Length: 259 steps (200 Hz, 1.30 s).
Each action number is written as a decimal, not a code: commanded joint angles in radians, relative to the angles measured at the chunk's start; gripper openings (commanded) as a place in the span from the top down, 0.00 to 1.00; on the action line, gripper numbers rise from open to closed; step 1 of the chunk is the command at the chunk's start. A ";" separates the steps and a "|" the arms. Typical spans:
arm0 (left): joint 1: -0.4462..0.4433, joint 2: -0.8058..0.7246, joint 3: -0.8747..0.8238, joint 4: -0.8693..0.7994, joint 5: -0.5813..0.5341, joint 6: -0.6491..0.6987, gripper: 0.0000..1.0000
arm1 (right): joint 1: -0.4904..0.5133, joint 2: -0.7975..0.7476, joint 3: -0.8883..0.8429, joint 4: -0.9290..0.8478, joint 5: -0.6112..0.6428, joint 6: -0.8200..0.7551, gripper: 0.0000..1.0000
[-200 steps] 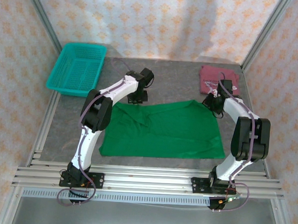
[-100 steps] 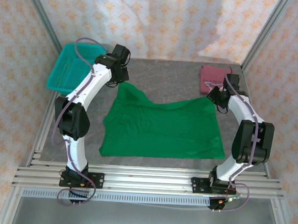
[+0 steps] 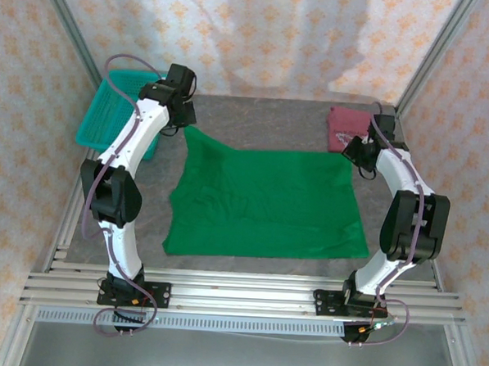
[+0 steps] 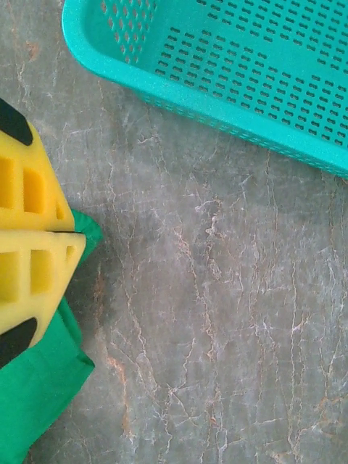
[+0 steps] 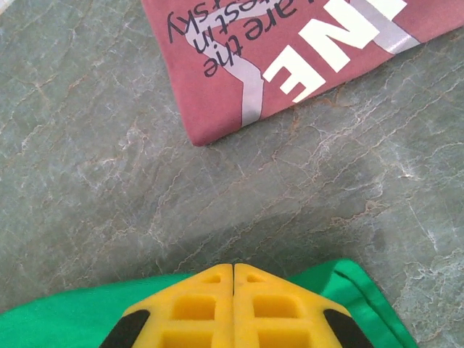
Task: Fold and stack the t-shirts
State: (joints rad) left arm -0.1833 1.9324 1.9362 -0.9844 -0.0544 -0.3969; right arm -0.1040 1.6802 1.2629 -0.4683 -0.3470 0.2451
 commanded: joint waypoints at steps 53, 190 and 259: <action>-0.004 -0.164 -0.146 0.004 0.046 0.081 1.00 | -0.006 -0.064 -0.031 -0.046 0.043 -0.032 1.00; -0.016 -0.602 -0.808 0.120 0.086 -0.070 1.00 | -0.017 -0.292 -0.344 -0.092 0.112 0.009 1.00; -0.074 -0.695 -0.982 0.111 0.023 -0.178 1.00 | -0.030 -0.374 -0.455 -0.129 0.146 0.066 1.00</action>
State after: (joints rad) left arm -0.2302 1.2552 0.9977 -0.8764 0.0338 -0.5064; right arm -0.1265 1.3369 0.8463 -0.5610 -0.2520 0.2749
